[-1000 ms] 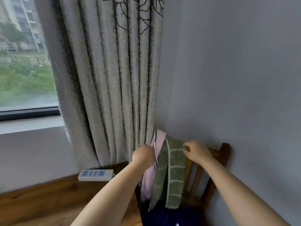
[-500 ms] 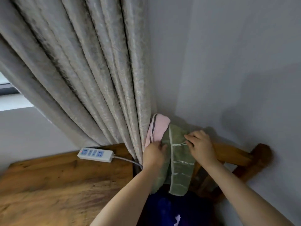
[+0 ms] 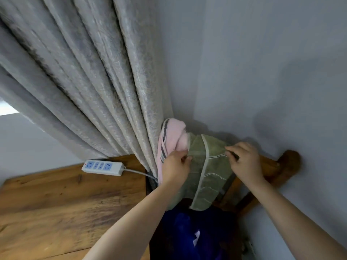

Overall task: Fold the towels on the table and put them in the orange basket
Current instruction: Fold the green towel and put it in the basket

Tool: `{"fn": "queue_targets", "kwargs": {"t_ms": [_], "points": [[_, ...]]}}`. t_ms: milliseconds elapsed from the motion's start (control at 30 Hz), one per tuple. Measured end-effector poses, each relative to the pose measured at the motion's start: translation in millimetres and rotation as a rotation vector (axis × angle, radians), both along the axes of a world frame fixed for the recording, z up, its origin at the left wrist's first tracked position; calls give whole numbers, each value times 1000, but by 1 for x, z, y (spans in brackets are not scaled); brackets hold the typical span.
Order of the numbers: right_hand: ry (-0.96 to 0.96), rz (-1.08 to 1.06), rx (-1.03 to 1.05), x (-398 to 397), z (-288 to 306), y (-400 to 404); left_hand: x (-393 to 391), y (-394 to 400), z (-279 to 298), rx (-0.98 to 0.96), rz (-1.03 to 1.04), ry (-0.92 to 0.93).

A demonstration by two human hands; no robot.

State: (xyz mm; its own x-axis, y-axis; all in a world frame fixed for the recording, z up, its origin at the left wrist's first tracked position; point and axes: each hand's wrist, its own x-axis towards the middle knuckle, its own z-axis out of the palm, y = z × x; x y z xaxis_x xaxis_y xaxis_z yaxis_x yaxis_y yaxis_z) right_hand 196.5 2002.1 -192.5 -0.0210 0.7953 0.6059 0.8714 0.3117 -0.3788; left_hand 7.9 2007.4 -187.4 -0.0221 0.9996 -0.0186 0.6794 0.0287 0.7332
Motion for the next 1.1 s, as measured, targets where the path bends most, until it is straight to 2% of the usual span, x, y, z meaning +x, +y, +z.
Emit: {"fn": "queue_targets", "kwargs": {"t_ms": [300, 500, 600, 700, 833, 1100], "points": [[23, -64, 171, -32, 79, -37, -14, -30, 70, 193, 24, -33], [77, -1, 312, -105, 144, -106, -84, -105, 130, 424, 120, -79], [103, 82, 316, -139, 161, -144, -128, -155, 146, 487, 141, -73], [150, 213, 256, -193, 170, -190, -189, -211, 156, 531, 188, -36], [204, 330, 124, -261, 171, -227, -256, -262, 166, 500, 287, 56], [365, 550, -71, -378, 135, -261, -365, -331, 150, 401, 489, 251]]}}
